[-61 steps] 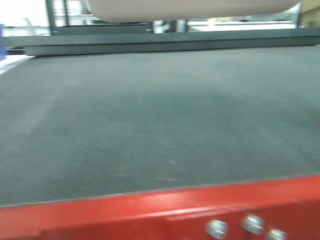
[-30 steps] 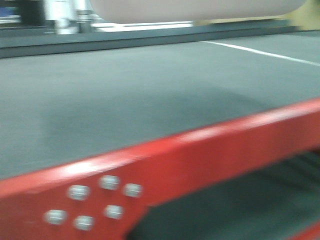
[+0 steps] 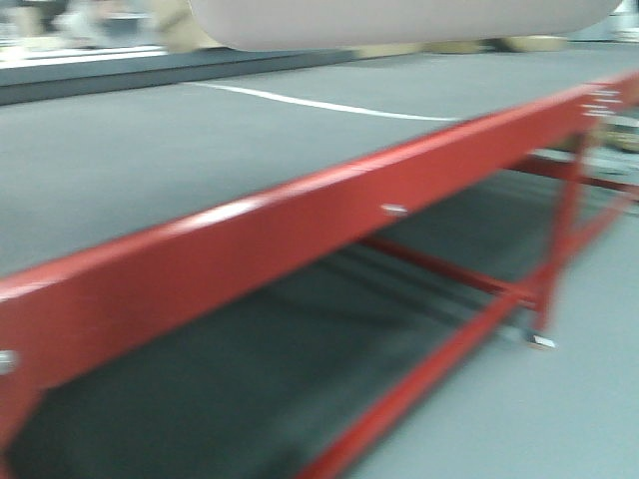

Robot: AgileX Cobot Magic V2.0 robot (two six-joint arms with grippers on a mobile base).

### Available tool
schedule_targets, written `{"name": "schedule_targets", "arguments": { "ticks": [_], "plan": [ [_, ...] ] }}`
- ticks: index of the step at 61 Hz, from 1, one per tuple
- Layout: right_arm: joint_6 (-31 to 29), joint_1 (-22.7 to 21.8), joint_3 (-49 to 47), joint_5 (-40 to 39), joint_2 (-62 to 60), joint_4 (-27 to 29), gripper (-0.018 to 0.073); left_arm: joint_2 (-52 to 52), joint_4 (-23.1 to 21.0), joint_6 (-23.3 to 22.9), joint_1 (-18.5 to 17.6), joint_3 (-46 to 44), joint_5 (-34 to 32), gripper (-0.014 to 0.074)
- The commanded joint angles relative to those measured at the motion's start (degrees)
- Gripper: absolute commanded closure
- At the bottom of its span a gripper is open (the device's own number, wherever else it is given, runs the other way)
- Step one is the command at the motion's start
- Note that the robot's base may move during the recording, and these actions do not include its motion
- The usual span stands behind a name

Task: Grab white bin and place on right shelf
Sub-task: 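Drive the base away from the table while holding the bin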

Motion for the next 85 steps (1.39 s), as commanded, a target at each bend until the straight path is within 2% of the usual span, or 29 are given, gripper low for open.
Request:
{"name": "schedule_targets", "arguments": {
  "ticks": [1,85],
  "plan": [
    [0.7,1.1,-2.5,3.9,-2.3,9.6,0.0501,-3.2,-3.2,1.7,-1.6,-2.0,7.0,0.0722],
    [0.7,1.1,-2.5,3.9,-2.3,9.6,0.0501,-3.2,-3.2,1.7,-1.6,-2.0,7.0,0.0722]
  ]
}}
